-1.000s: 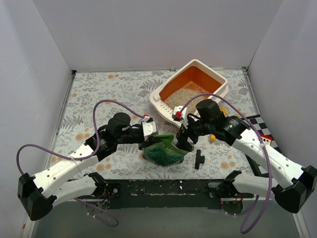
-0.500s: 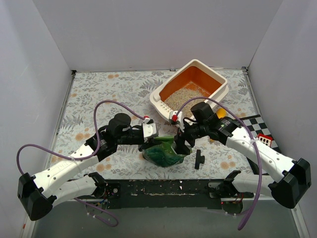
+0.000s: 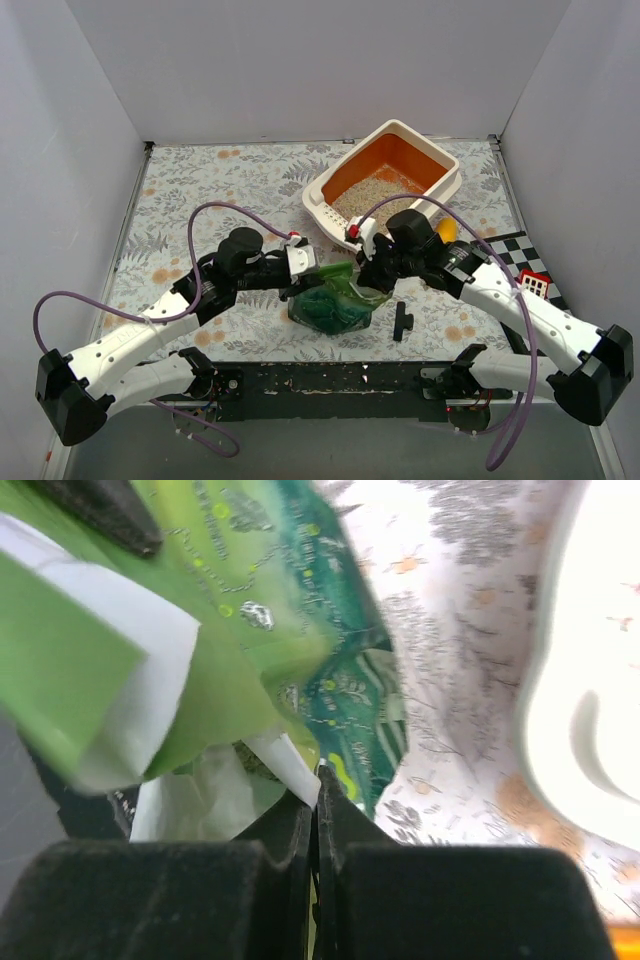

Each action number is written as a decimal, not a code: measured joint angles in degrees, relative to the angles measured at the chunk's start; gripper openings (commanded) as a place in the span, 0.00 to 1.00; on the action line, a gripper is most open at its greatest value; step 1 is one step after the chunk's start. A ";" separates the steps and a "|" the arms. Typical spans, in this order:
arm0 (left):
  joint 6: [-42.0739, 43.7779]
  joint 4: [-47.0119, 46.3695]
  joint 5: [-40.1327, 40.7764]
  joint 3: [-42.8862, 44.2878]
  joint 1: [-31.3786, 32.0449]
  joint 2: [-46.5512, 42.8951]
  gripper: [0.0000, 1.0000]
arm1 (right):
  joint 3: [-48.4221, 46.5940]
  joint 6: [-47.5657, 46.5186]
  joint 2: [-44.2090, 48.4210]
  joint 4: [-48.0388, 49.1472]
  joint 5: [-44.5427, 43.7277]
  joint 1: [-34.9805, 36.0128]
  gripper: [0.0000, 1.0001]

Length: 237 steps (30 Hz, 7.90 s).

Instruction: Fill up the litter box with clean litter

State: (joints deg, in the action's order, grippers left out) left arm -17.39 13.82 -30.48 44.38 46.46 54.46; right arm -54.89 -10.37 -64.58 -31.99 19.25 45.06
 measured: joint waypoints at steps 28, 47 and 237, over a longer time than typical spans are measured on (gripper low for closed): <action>-2.51 -7.61 -1.66 -3.43 -0.15 -1.16 0.41 | 1.77 15.02 10.10 2.64 -25.44 -0.94 0.01; -3.98 -19.82 -4.22 -3.58 0.00 10.40 0.00 | 1.86 16.44 10.71 1.81 -20.74 -0.24 0.01; -27.98 14.45 15.43 25.77 -17.03 -4.61 0.98 | -23.67 25.77 10.78 -14.86 -12.98 -35.10 0.01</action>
State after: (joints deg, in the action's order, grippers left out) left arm -45.36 28.27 -15.05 70.15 29.43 49.84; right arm -78.56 15.40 -53.80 -46.85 6.26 9.96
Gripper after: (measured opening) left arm 0.981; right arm 0.308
